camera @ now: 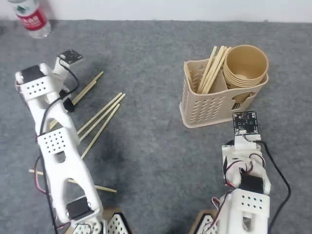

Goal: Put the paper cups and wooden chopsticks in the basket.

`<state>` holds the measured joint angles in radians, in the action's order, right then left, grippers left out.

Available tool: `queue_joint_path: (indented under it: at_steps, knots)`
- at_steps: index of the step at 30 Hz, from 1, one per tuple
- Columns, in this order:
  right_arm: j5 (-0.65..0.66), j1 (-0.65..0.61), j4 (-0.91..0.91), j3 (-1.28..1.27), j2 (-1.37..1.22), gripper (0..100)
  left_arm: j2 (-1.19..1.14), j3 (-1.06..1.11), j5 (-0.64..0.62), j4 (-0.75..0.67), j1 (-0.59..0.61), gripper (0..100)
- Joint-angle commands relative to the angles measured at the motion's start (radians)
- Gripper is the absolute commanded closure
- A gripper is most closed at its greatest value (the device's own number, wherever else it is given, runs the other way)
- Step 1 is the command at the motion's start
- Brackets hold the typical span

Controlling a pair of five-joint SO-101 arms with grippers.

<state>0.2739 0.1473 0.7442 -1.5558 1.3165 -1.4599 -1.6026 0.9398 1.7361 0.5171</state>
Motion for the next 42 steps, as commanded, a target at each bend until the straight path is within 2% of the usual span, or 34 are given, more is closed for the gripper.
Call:
queue_joint_path:
  at_steps: [1,7,12,18,32,36,42]
  knots:
    - [0.011,-0.008,-0.008,0.006,0.01,90.2,-0.074,-0.008,0.003,0.021,-0.008,93]
    - [0.011,-0.008,-0.008,0.006,0.01,90.2,-0.069,0.047,0.009,0.023,-0.008,94]
    - [0.011,-0.008,-0.008,0.006,0.01,90.2,-0.064,0.111,0.078,0.023,-0.009,99]
    - [0.011,-0.008,-0.01,0.006,0.01,90.2,0.077,0.174,0.075,0.023,-0.009,99]
    - [0.011,-0.008,-0.008,0.006,0.01,90.2,0.655,0.98,0.203,0.02,-0.144,99]
    - [0.011,-0.008,-0.008,0.006,0.01,90.2,0.798,1.107,0.21,0.018,-0.172,99]
    - [0.011,-0.008,-0.008,0.006,0.01,90.2,1.017,1.181,0.203,0.017,-0.203,99]
